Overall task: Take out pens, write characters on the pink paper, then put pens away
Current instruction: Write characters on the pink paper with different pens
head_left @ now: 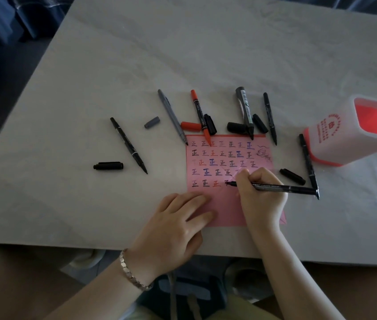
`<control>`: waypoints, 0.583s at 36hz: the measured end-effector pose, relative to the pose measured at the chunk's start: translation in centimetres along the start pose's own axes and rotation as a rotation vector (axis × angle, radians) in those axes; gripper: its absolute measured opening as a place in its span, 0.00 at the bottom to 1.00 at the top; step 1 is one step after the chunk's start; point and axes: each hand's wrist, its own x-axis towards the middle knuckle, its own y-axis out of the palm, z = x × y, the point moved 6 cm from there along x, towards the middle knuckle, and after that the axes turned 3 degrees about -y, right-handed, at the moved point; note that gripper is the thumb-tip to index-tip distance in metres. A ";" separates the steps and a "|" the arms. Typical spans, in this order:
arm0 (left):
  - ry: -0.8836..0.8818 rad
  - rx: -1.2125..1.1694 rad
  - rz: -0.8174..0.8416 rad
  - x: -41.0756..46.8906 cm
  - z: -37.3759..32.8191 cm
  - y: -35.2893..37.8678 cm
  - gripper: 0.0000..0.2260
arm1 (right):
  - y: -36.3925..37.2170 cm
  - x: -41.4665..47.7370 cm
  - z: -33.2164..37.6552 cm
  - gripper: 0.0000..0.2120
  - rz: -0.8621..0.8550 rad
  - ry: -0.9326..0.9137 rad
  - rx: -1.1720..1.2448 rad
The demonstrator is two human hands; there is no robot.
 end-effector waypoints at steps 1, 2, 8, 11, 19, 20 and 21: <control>0.000 -0.001 0.002 0.0 0.0 0.0 0.15 | 0.0 0.0 0.0 0.15 0.001 -0.005 -0.004; -0.001 -0.001 0.004 0.0 0.0 0.0 0.15 | 0.1 0.0 0.1 0.15 0.000 -0.006 -0.006; -0.009 -0.003 0.017 0.0 0.1 0.0 0.16 | -0.1 -0.1 0.1 0.14 -0.009 0.014 0.003; -0.006 -0.009 0.008 0.0 0.0 -0.1 0.15 | -0.1 -0.1 0.1 0.14 -0.001 0.010 0.011; -0.007 -0.013 0.005 0.0 -0.1 -0.2 0.15 | -0.5 -0.2 -0.3 0.18 -0.074 0.019 0.006; -0.005 -0.011 0.004 0.1 -0.1 -0.2 0.15 | -0.6 -0.2 -0.4 0.17 -0.086 0.021 0.003; -0.003 -0.010 0.002 0.0 -0.1 -0.2 0.15 | -0.6 -0.2 -0.4 0.17 -0.092 0.020 -0.002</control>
